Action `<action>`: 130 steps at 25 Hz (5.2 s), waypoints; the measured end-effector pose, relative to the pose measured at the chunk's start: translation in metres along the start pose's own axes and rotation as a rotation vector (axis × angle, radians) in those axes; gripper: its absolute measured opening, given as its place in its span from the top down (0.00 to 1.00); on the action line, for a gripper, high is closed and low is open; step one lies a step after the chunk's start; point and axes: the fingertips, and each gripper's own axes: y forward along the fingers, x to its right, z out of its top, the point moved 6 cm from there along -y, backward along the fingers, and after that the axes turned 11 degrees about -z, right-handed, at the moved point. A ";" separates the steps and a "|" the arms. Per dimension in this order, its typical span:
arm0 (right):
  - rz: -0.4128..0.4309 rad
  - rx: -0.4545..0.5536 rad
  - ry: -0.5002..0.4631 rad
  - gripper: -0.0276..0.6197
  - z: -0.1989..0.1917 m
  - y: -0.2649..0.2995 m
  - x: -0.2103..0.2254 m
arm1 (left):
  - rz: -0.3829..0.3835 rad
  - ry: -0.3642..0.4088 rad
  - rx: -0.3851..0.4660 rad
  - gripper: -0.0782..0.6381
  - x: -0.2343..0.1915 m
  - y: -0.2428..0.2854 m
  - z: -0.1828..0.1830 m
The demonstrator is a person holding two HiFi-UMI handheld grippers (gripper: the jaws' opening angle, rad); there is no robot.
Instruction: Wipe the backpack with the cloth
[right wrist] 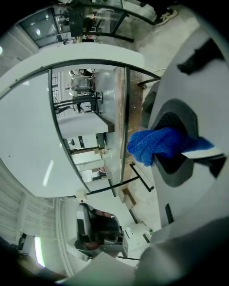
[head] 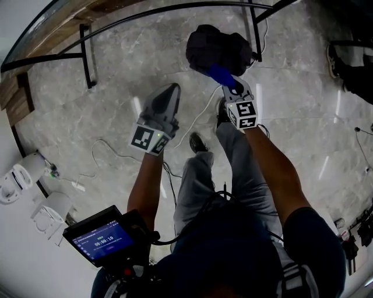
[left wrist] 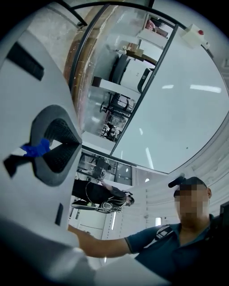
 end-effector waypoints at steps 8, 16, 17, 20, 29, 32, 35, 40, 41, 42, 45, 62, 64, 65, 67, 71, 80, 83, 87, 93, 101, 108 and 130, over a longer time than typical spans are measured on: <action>-0.047 0.191 0.107 0.88 0.114 -0.109 0.000 | -0.012 0.035 0.011 0.89 0.053 -0.024 0.076; -0.019 0.398 0.136 0.88 0.222 -0.230 -0.006 | -0.026 0.077 0.039 0.89 0.118 -0.046 0.157; -0.012 0.424 0.138 0.88 0.233 -0.245 -0.008 | -0.027 0.084 0.043 0.89 0.127 -0.050 0.168; -0.002 0.492 0.141 0.88 0.262 -0.287 -0.015 | -0.029 0.108 0.053 0.89 0.153 -0.064 0.196; -0.022 0.626 0.103 0.88 0.304 -0.392 -0.039 | -0.021 0.168 0.069 0.89 0.220 -0.123 0.250; -0.025 0.651 0.106 0.88 0.309 -0.418 -0.044 | -0.021 0.187 0.069 0.89 0.236 -0.137 0.262; -0.008 0.672 0.093 0.88 0.311 -0.441 -0.052 | -0.017 0.205 0.069 0.89 0.252 -0.150 0.268; 0.011 0.686 0.096 0.88 0.313 -0.479 -0.061 | -0.012 0.221 0.076 0.89 0.279 -0.168 0.275; 0.017 0.687 0.097 0.88 0.313 -0.487 -0.062 | -0.010 0.224 0.081 0.89 0.286 -0.172 0.276; 0.022 0.687 0.096 0.88 0.313 -0.495 -0.063 | -0.008 0.227 0.087 0.89 0.292 -0.175 0.278; 0.036 0.688 0.094 0.88 0.311 -0.516 -0.066 | -0.008 0.239 0.102 0.89 0.311 -0.182 0.281; 0.084 0.763 0.017 0.88 0.244 -0.666 -0.065 | 0.019 0.324 0.198 0.89 0.487 -0.220 0.236; 0.091 0.756 0.020 0.88 0.235 -0.684 -0.059 | 0.029 0.325 0.204 0.89 0.509 -0.225 0.230; 0.095 0.755 0.023 0.88 0.226 -0.706 -0.053 | 0.030 0.333 0.208 0.89 0.533 -0.227 0.224; 0.104 0.755 0.027 0.88 0.202 -0.760 -0.037 | 0.030 0.353 0.221 0.89 0.592 -0.230 0.212; 0.138 0.735 0.054 0.88 0.174 -0.832 -0.040 | 0.043 0.377 0.256 0.89 0.663 -0.262 0.204; 0.156 0.766 0.049 0.88 0.134 -0.928 -0.192 | 0.040 0.422 0.298 0.89 0.719 -0.446 0.199; 0.145 0.768 0.051 0.88 0.124 -0.948 -0.213 | 0.020 0.423 0.299 0.89 0.732 -0.469 0.196; 0.130 0.770 0.071 0.88 0.124 -0.951 -0.209 | -0.007 0.424 0.287 0.89 0.737 -0.463 0.196; 0.118 0.788 0.064 0.88 0.127 -0.958 -0.209 | -0.042 0.425 0.268 0.89 0.741 -0.458 0.193; 0.117 0.771 0.063 0.88 0.122 -0.959 -0.207 | -0.050 0.410 0.266 0.89 0.747 -0.455 0.189; 0.085 0.731 0.032 0.88 0.117 -0.960 -0.204 | -0.045 0.378 0.258 0.89 0.748 -0.456 0.182; 0.024 0.688 0.011 0.89 0.113 -0.962 -0.196 | -0.072 0.357 0.252 0.89 0.750 -0.448 0.174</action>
